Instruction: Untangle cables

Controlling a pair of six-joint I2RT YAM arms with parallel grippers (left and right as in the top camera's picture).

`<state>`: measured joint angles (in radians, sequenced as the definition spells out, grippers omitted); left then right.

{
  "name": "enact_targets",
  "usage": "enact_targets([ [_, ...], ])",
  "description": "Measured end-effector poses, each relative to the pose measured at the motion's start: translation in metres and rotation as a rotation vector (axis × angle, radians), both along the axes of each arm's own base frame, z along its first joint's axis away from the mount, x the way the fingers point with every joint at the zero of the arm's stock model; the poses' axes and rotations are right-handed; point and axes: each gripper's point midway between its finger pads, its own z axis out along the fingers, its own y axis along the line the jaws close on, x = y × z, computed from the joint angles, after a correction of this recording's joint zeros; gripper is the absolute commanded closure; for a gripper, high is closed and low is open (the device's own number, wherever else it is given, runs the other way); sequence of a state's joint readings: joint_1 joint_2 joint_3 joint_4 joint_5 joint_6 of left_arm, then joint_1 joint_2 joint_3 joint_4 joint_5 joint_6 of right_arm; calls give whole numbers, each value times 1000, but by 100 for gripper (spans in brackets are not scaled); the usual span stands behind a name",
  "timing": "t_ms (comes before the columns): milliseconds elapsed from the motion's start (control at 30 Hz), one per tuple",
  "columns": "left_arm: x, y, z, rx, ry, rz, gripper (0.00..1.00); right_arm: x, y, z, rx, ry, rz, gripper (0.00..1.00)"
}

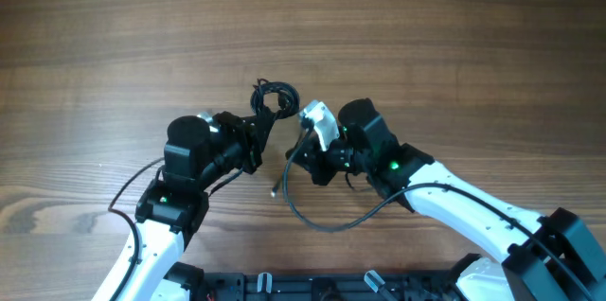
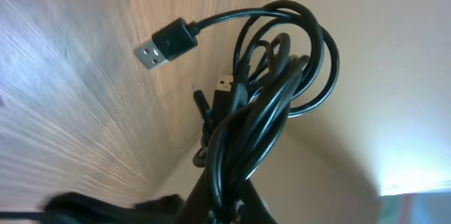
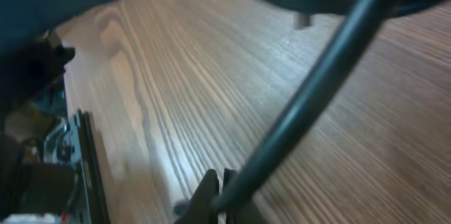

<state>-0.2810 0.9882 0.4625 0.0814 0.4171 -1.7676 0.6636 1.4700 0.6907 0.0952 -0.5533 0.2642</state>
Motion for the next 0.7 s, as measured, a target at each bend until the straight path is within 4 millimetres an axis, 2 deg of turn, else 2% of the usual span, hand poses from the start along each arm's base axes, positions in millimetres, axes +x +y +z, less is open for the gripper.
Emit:
enact_targets([
  [100,-3,1,-7,151,-95,-85,96,13,-15,23,60,11,-65,96],
  [233,-9,2,-17,322,-200,-193,96,19,-36,71,159,-32,-108,96],
  [300,-9,2,-16,401,-277,-249,96,21,-43,87,192,-54,-128,96],
  [400,-13,-4,-14,455,-362,-330,96,28,-48,88,192,-49,-183,96],
  [467,-18,-10,-12,475,-423,-402,96,40,-55,87,175,-59,-264,96],
  [567,-23,-16,-10,477,-468,-459,96,59,-62,95,193,-95,-373,96],
  [700,-29,-23,-9,473,-495,-501,96,71,-68,103,215,-116,-455,96],
])
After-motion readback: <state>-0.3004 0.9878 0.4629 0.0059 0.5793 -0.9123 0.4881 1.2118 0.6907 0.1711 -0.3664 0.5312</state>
